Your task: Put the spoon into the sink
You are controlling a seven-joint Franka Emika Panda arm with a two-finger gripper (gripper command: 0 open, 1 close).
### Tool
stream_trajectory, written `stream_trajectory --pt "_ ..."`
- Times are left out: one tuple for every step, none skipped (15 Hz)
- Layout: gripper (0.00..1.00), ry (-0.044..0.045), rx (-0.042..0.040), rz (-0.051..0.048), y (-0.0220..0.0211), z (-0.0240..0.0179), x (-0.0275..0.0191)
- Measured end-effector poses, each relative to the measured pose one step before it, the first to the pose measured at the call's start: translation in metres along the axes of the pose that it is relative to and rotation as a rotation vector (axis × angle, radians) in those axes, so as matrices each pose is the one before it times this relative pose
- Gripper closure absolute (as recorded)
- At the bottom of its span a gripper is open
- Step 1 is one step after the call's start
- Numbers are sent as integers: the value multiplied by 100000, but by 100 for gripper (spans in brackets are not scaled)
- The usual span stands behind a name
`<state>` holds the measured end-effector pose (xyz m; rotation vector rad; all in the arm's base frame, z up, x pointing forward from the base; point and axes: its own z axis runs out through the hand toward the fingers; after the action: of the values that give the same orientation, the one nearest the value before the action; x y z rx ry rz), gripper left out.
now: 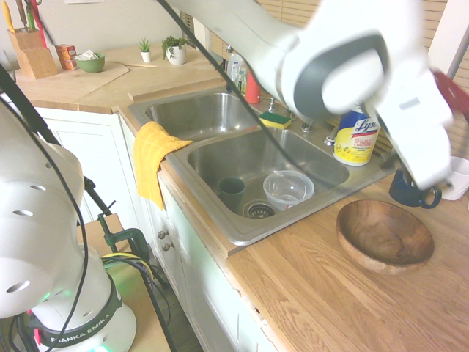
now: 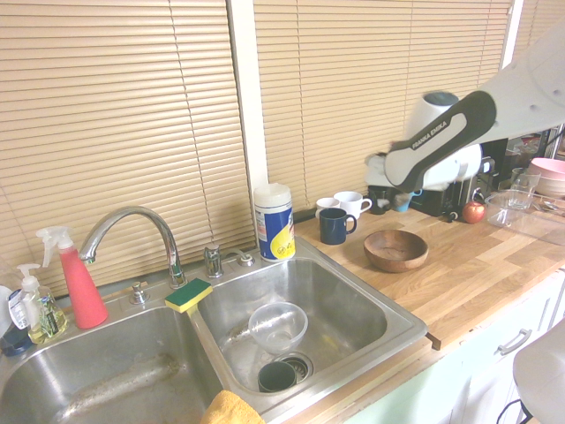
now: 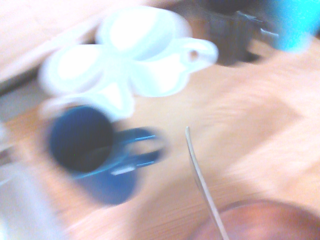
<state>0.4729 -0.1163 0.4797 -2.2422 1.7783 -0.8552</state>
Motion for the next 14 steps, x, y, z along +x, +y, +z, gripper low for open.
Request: stream_trajectory --pt "100 1109 146 -4438 -1321 -1034 -2628" --pt "100 1466 113 -4743 -1227 -750 -2820" --pt "100 1195 -7 -4805 -1088 -593 -2904" --pt "100 1053 -151 -5281 -873 -493 -2770" --pt "100 314 -376 -5299 -735 -518 -3118" --pt "100 -924 -1035 -5791 -371 -537 -3366" --pt "100 -1640 -1521 -6024 3 -472 -3442" --pt "100 -1653 -2262 -6143 400 -203 -3149" --pt "100 -1182 -2656 -5387 516 4 -2766" --pt "100 -1156 -2962 -4470 427 258 -2335" --pt "100 -1338 -3312 -3066 301 588 -1480" --pt "100 -1055 -3217 -1947 106 948 -686" --pt "100 -1112 -2982 -1299 -29 1435 -167" --pt "100 -1407 -2511 -827 -379 1552 158"
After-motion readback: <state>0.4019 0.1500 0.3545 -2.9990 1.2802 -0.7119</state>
